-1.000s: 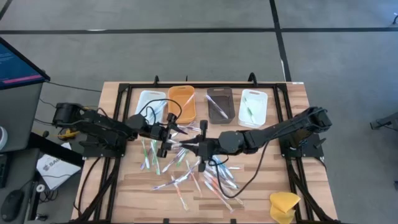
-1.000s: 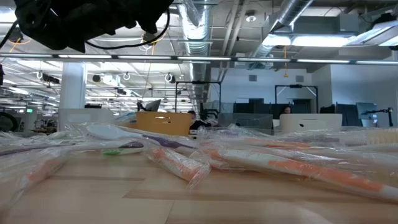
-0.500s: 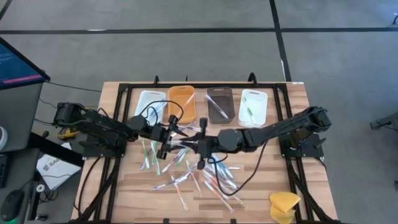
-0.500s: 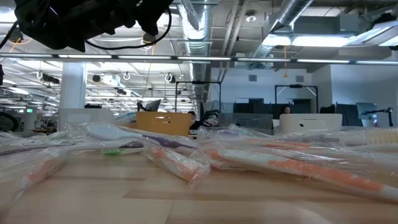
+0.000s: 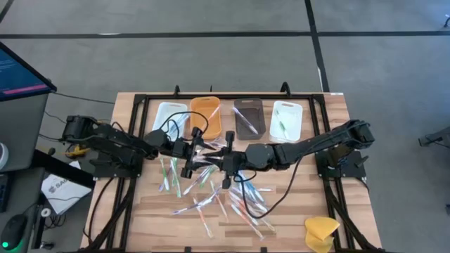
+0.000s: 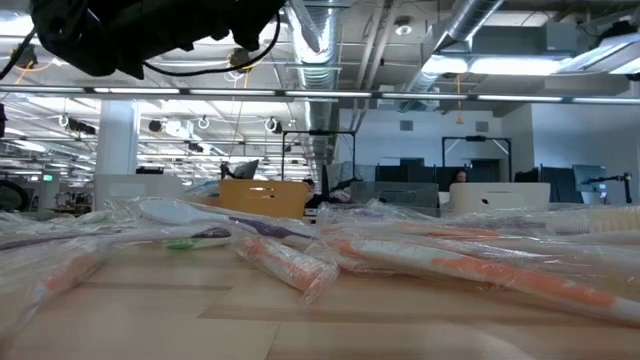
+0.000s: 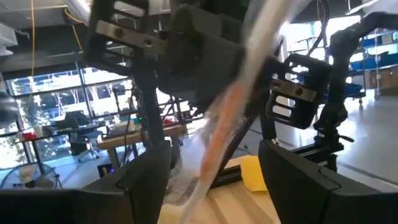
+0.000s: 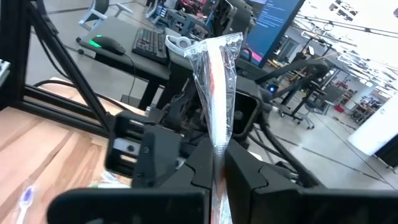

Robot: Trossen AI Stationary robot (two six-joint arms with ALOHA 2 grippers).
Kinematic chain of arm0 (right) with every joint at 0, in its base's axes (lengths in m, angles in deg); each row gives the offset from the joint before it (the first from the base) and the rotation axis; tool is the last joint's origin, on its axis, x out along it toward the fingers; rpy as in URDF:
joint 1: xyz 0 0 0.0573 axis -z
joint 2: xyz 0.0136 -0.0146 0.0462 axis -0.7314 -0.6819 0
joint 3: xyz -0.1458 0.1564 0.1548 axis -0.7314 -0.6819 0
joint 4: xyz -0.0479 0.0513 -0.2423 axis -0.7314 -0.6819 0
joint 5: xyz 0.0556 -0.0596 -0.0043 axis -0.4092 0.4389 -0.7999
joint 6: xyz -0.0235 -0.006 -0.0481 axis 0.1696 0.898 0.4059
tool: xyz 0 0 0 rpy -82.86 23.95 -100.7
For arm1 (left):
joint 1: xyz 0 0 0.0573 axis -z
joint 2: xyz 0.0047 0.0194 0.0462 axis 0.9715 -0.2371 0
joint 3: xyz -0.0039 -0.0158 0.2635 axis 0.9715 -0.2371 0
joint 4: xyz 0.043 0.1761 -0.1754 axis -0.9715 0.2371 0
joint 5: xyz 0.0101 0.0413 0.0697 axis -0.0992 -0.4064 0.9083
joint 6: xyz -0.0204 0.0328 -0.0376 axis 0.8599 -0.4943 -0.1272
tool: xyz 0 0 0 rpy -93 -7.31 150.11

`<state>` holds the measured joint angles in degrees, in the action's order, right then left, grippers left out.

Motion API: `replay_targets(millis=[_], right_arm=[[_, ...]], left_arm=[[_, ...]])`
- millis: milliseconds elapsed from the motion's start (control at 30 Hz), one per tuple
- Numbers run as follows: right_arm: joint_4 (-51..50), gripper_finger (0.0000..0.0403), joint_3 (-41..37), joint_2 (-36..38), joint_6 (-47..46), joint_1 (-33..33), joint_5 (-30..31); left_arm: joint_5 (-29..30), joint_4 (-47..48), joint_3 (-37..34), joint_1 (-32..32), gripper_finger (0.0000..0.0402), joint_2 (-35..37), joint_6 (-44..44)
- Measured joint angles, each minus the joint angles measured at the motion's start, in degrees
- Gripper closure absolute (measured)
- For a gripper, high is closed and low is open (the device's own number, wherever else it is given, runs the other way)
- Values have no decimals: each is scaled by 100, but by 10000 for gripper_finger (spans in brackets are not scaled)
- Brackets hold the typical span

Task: Pick & Place Toothbrushes
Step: Put the orange toothbrush into the yellow bin

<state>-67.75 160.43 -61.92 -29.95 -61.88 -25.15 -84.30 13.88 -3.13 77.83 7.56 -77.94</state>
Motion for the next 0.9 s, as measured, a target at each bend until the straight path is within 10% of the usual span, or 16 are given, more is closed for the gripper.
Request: replay_targets(millis=[400, 900], right_arm=[[17, 392, 0, 0, 1, 77, -138], [-96, 392, 0, 0, -87, 72, -146]], left_arm=[[258, 5, 95, -4, 168, -76, -163], [374, 61, 204, -4, 290, -76, -245]])
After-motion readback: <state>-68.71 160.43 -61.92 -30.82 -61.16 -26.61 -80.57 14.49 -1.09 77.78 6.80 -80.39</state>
